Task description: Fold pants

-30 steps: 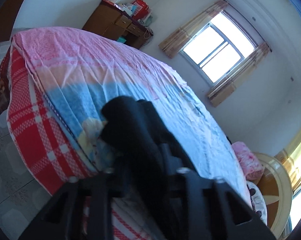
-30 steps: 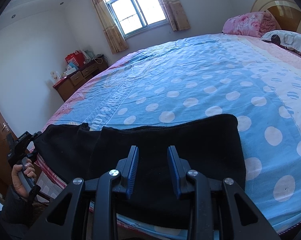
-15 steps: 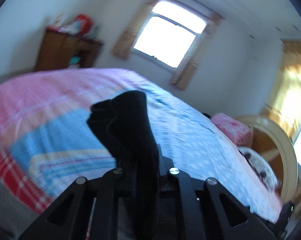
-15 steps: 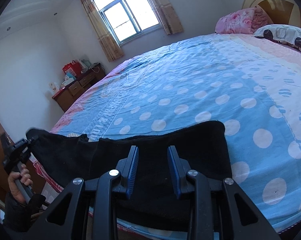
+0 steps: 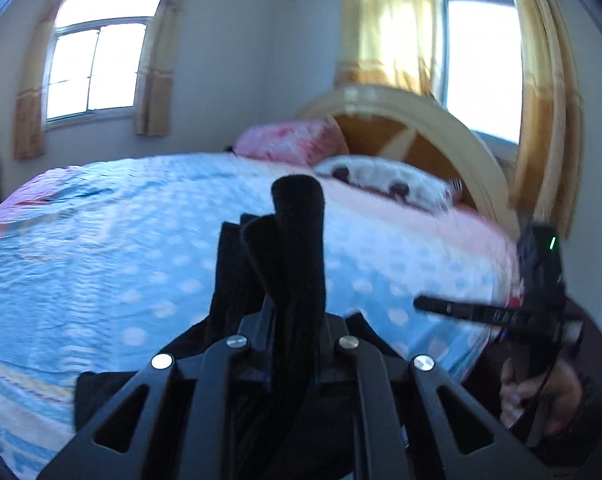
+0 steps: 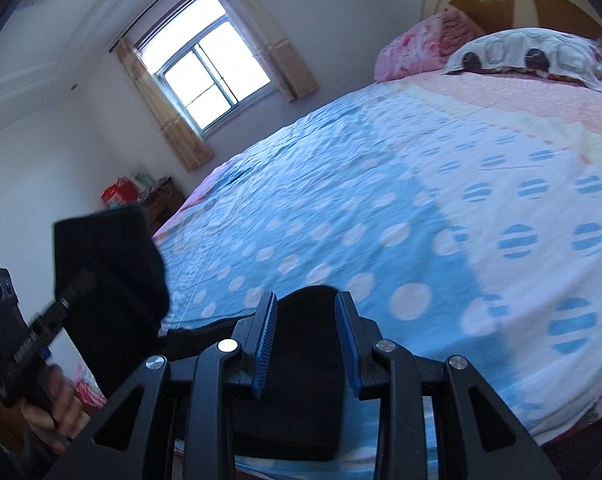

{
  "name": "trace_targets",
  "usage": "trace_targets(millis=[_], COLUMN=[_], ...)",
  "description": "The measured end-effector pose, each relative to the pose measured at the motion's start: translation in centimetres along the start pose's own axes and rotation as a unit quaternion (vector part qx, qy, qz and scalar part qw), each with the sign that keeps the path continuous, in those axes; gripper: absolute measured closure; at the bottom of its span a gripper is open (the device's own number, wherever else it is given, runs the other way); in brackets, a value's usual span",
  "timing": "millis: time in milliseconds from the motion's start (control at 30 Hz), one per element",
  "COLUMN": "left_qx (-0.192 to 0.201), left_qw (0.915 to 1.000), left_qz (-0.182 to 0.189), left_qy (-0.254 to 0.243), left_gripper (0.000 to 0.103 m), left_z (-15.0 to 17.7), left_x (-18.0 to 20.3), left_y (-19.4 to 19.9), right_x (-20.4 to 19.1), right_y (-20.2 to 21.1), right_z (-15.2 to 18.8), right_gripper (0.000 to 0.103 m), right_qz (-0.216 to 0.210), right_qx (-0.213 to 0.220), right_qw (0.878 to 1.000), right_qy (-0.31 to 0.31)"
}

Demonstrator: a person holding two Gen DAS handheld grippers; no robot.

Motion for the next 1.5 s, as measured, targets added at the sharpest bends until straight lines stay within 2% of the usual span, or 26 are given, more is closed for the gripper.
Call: trace_targets(millis=[33,133,300,367,467,533,633,667,700,733,767,833,900,967,1067,1167,1300,1367,1500], left_qx=[-0.026,-0.065,-0.056,-0.053,-0.084,-0.121,-0.113,-0.112,-0.112,-0.11,-0.104,-0.084,-0.067,-0.053,-0.06,-0.088,-0.13,-0.15,-0.169], left_qw=[0.9995,0.9965,0.9889,0.9814,0.9712,0.9651,0.9604,0.9603,0.9622,0.9675,0.9716,0.9807,0.9883,0.9947,0.997,0.9929,0.9825,0.9771,0.9746], left_qz=[0.002,0.008,0.014,0.012,0.006,-0.006,-0.013,-0.005,0.002,0.017,0.028,0.048,0.044,0.017,-0.044,-0.072,-0.101,-0.118,-0.11], left_qy=[-0.019,-0.053,-0.137,-0.184,-0.223,-0.232,-0.255,-0.255,-0.248,-0.227,-0.211,-0.17,-0.13,-0.086,-0.021,0.033,0.087,0.093,0.098], left_gripper=[0.09,0.09,0.09,0.09,0.089,0.082,0.077,0.064,0.047,0.039,0.031,0.024,0.01,0.01,0.01,0.011,0.012,0.012,0.013], left_z=[1.3,4.1,6.1,7.0,9.0,10.7,10.9,10.6,10.3,9.6,8.9,7.1,5.7,4.6,3.9,4.4,7.1,9.2,11.1], left_x=[1.3,4.0,7.9,9.7,11.0,11.1,11.7,11.9,12.0,11.7,11.4,9.9,7.7,4.6,-0.6,-4.0,-6.6,-7.3,-7.7], left_y=[-1.6,-3.7,-2.9,-2.7,-4.3,-6.1,-5.6,-5.2,-4.7,-3.8,-2.9,-0.5,1.5,3.1,3.4,2.2,0.2,-0.2,-0.6], right_x=[0.7,2.6,4.4,4.7,4.7,4.4,3.6,3.1,2.4,1.8,0.6,-1.3,-3.3,-5.0,-7.3,-8.8,-7.3,-5.5,-3.5], right_y=[0.3,0.9,0.9,0.6,0.4,0.4,0.4,0.6,0.7,0.9,1.0,1.2,1.1,0.8,-0.3,-1.8,-3.4,-3.5,-2.3], right_z=[-0.1,-0.2,0.1,0.2,0.3,0.3,0.2,0.1,0.0,0.0,0.0,0.4,1.0,1.9,3.7,6.5,9.4,10.4,11.1], right_gripper=[0.071,0.071,0.071,0.071,0.071,0.071,0.071,0.071,0.071,0.071,0.071,0.071,0.071,0.071,0.071,0.071,0.071,0.072,0.073], right_qz=[0.003,0.01,0.008,0.001,0.0,-0.002,-0.006,-0.012,-0.021,-0.029,-0.039,-0.05,-0.061,-0.065,-0.072,-0.07,-0.036,-0.017,-0.03], right_qx=[0.004,0.009,0.009,0.006,0.003,0.003,0.004,0.006,0.007,0.007,0.007,0.002,-0.006,-0.021,-0.05,-0.096,-0.154,-0.173,-0.187], right_qw=[1.0,0.999,0.998,0.998,0.998,0.998,0.999,0.999,0.999,0.999,0.999,0.999,0.997,0.994,0.986,0.974,0.96,0.958,0.96], right_qy=[-0.007,-0.03,-0.058,-0.069,-0.07,-0.066,-0.054,-0.049,-0.042,-0.033,-0.014,0.018,0.054,0.09,0.144,0.195,0.229,0.227,0.205])
Point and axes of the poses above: each gripper's, at about its wrist camera, not at the fingertips, and y roughly against the way its jaws point, x to its right, z to its underside, the point moved 8 cm from there along -y, roughly the way its jaws point, and after that the axes turned 3 degrees about -y, right-handed, at the moved point
